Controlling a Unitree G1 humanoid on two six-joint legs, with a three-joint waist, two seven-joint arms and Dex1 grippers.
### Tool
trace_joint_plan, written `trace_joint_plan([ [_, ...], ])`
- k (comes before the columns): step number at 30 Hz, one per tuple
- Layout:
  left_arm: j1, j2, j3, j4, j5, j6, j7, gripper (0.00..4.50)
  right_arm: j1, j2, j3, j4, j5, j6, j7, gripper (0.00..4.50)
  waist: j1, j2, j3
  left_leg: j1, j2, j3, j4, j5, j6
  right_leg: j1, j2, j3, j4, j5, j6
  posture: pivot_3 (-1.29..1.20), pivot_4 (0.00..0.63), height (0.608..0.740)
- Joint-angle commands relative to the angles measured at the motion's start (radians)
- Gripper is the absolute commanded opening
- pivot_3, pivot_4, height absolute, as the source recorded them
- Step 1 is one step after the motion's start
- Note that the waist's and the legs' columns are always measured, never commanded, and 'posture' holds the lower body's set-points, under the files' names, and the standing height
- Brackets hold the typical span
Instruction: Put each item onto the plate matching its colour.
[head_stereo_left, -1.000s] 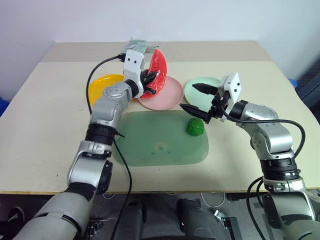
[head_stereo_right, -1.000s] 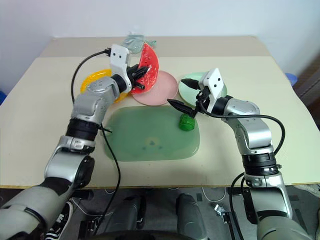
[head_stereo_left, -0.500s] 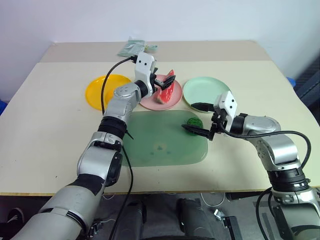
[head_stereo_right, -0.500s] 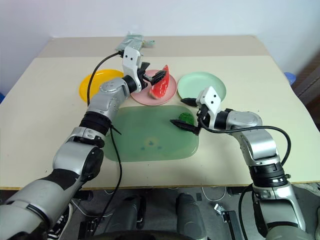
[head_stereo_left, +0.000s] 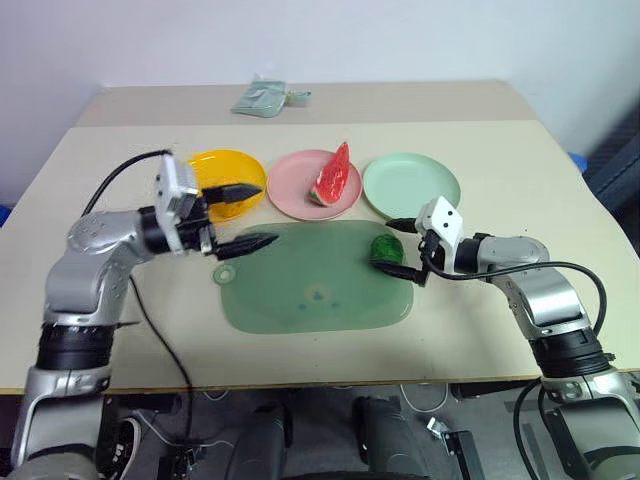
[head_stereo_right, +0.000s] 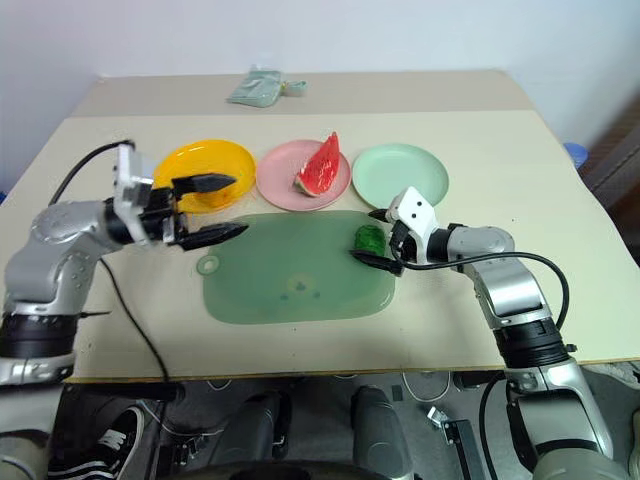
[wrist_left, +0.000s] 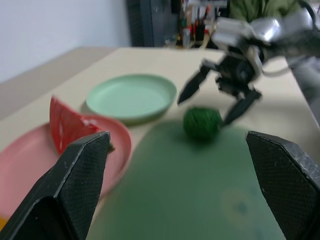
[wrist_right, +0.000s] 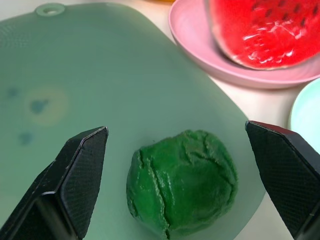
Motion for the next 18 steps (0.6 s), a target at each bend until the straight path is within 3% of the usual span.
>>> trace_joint_plan([
  [1, 0.065, 0.035, 0.052, -0.051, -0.022, -0.058, -0.043, 4.49, -0.027, 0.001, 0.007, 0.012, 0.0, 0.003, 0.022, 4.26, 0.005, 0.0, 0.0, 0.0, 0.0, 0.0, 0.0, 0.0, 0.0, 0.0, 0.0, 0.0, 0.0, 0.0, 0.0, 0.0, 0.15, 0.74],
  [3, 0.099, 0.048, 0.056, -0.052, -0.007, -0.093, -0.058, 4.5, -0.031, 0.004, 0.008, 0.024, 0.001, 0.014, 0.024, 3.61, 0.008, 0.0, 0.0, 0.0, 0.0, 0.0, 0.0, 0.0, 0.0, 0.0, 0.0, 0.0, 0.0, 0.0, 0.0, 0.0, 0.15, 0.74],
  [6, 0.135, 0.057, 0.082, -0.056, -0.026, -0.106, -0.06, 4.5, -0.04, 0.005, 0.023, 0.078, -0.043, -0.022, 0.01, 2.22, 0.01, 0.0, 0.0, 0.0, 0.0, 0.0, 0.0, 0.0, 0.0, 0.0, 0.0, 0.0, 0.0, 0.0, 0.0, 0.0, 0.15, 0.74],
  [7, 0.139, 0.057, 0.085, -0.056, -0.028, -0.109, -0.058, 4.5, -0.045, 0.01, 0.02, 0.089, -0.045, -0.025, 0.005, 2.06, 0.011, 0.0, 0.0, 0.0, 0.0, 0.0, 0.0, 0.0, 0.0, 0.0, 0.0, 0.0, 0.0, 0.0, 0.0, 0.0, 0.15, 0.74],
  [10, 0.137, 0.057, 0.101, -0.055, -0.044, -0.11, -0.052, 4.5, -0.09, 0.034, -0.038, 0.097, -0.001, -0.028, -0.017, 2.06, 0.01, 0.0, 0.0, 0.0, 0.0, 0.0, 0.0, 0.0, 0.0, 0.0, 0.0, 0.0, 0.0, 0.0, 0.0, 0.0, 0.15, 0.74],
  [14, 0.127, 0.049, 0.096, -0.053, -0.059, -0.091, -0.033, 4.5, -0.22, 0.097, -0.162, 0.223, 0.03, -0.059, -0.165, 2.06, 0.004, 0.0, 0.0, 0.0, 0.0, 0.0, 0.0, 0.0, 0.0, 0.0, 0.0, 0.0, 0.0, 0.0, 0.0, 0.0, 0.15, 0.74],
  [18, 0.107, 0.012, 0.068, -0.043, -0.051, -0.085, 0.017, 4.5, -0.313, 0.092, -0.171, 0.436, -0.079, -0.161, -0.325, 2.06, 0.012, 0.0, 0.0, 0.0, 0.0, 0.0, -0.001, 0.0, 0.0, 0.0, 0.0, 0.0, 0.0, 0.0, 0.0, 0.0, 0.15, 0.74],
])
